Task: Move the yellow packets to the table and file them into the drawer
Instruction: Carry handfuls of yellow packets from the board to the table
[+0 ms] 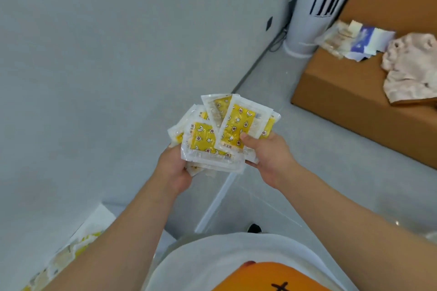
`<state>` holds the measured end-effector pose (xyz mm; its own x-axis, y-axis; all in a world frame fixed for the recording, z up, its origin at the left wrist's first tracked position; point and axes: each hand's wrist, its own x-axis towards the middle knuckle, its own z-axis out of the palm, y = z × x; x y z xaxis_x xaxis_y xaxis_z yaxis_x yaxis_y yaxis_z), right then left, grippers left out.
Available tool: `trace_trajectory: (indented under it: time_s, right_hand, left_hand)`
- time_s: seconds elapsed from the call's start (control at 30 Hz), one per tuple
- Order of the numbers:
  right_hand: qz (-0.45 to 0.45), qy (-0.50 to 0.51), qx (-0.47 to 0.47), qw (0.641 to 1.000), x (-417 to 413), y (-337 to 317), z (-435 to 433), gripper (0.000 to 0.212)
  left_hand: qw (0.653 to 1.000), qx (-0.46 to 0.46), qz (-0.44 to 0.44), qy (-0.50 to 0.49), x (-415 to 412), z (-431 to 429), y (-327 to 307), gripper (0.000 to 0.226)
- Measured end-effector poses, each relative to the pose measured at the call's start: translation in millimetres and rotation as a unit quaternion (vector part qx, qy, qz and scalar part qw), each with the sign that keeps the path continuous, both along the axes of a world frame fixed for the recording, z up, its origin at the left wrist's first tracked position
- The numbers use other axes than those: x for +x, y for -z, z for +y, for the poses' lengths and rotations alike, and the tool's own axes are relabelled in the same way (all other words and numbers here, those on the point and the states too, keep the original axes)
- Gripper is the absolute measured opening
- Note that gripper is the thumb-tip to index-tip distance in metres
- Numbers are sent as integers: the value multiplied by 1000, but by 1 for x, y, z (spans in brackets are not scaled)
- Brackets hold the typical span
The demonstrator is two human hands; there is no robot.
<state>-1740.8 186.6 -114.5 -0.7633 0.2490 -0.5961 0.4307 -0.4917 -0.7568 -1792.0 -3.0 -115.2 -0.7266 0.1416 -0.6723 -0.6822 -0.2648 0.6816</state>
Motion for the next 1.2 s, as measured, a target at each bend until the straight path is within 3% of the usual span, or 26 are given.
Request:
trace_trajectory:
  time_s: [0.2,0.4,0.47,0.6,0.8,0.97,1.1,1.2]
  right_hand:
    - [14,185,-13,982,50,-1,116,19]
    - [28,382,-24,923,101,-2,191,21]
    - [36,450,-18,892,121,-4,209,21]
    - [34,585,-7,810,163,-7,232,21]
    - [19,756,-23,654,228,6,218,26]
    - [-3,829,-27,559,290,23,202,29]
    - [-10,860,-39,509,349,41,205,27]
    - [-13,864,-47,502,403,55,215,25]
  left_hand:
    - [980,-14,33,196,-22,150,-10,35]
    - [914,-4,41,403,-21,288,-11,22]
    - [882,-5,52,468,-13,333,-11,19]
    - [802,-1,52,595,18,414,-13,37]
    - [654,20,35,755,100,486,3,23]
    - [573,3,15,819,189,507,21,21]
    - [514,-13,17,858,262,531,37,24]
    - [484,-39,29,874,321,550,48,22]
